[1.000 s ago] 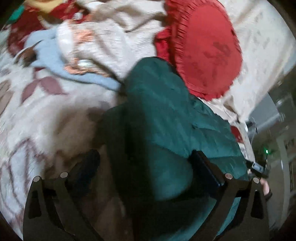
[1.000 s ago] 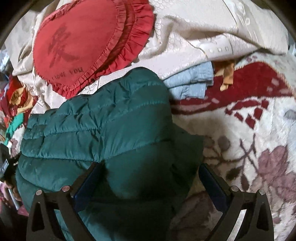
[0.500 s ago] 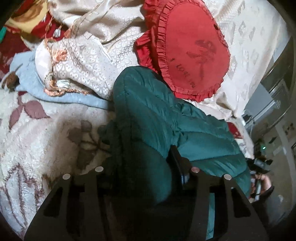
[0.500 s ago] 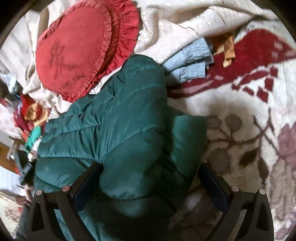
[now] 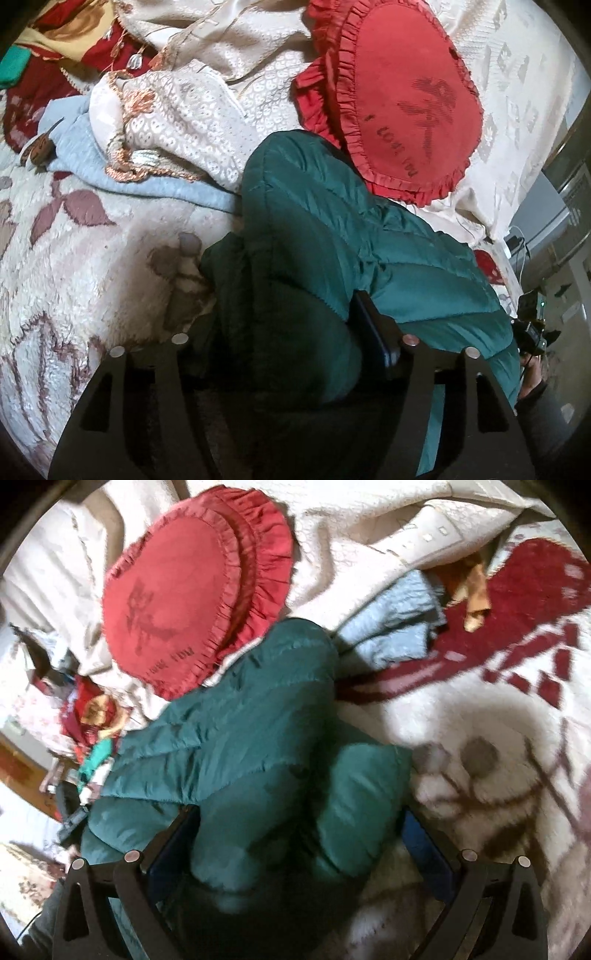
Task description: Fold large clothes
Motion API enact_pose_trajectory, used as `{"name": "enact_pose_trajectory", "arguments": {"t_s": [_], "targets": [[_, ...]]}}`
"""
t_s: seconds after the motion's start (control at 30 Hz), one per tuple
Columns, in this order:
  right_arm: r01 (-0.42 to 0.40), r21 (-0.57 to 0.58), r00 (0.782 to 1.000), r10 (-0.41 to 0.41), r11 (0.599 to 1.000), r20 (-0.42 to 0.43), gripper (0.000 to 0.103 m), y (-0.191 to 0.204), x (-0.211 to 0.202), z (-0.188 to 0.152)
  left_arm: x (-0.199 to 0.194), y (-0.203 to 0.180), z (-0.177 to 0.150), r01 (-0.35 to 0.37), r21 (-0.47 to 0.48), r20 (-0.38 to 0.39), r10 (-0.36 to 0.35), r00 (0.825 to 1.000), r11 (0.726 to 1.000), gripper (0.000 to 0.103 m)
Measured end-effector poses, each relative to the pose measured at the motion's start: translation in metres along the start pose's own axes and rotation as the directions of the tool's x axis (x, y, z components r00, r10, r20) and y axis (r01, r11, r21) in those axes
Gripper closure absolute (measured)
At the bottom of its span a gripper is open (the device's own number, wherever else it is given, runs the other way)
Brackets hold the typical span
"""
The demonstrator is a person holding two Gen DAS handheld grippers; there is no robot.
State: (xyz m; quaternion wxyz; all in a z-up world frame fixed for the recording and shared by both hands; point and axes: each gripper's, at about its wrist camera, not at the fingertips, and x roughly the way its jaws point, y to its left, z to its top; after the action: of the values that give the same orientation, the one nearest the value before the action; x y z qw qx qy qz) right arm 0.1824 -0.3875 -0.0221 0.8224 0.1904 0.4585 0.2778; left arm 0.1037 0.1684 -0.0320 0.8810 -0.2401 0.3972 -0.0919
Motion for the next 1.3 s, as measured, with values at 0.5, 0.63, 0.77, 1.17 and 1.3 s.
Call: {"name": "enact_pose_trajectory", "arguments": {"t_s": [0.5, 0.63, 0.77, 1.17, 1.3], "targets": [[-0.014, -0.205, 0.995, 0.035, 0.979, 0.098, 0.069, 0.044, -0.022, 0.005, -0.019, -0.041, -0.002, -0.166, 0.114, 0.061, 0.16, 0.985, 0.98, 0.075], [0.032, -0.282, 0.985, 0.017, 0.959, 0.172, 0.074, 0.076, -0.044, 0.009, -0.051, -0.058, -0.003, -0.196, 0.095, 0.15, 0.18, 0.972, 0.976, 0.079], [0.049, -0.345, 0.967, 0.041, 0.937, 0.25, 0.076, 0.108, -0.072, 0.011, -0.091, -0.084, -0.006, -0.196, 0.134, 0.231, 0.162, 0.959, 0.971, 0.079], [0.097, -0.357, 0.933, 0.04, 0.929, 0.358, 0.076, 0.091, -0.15, 0.001, -0.081, -0.128, -0.011, -0.001, 0.126, 0.183, -0.023, 0.983, 0.992, 0.079], [0.121, -0.291, 0.943, -0.019, 0.949, 0.332, 0.076, 0.055, -0.144, 0.002, -0.046, -0.137, -0.012, -0.038, 0.154, 0.124, 0.018, 0.992, 0.987, 0.079]]}}
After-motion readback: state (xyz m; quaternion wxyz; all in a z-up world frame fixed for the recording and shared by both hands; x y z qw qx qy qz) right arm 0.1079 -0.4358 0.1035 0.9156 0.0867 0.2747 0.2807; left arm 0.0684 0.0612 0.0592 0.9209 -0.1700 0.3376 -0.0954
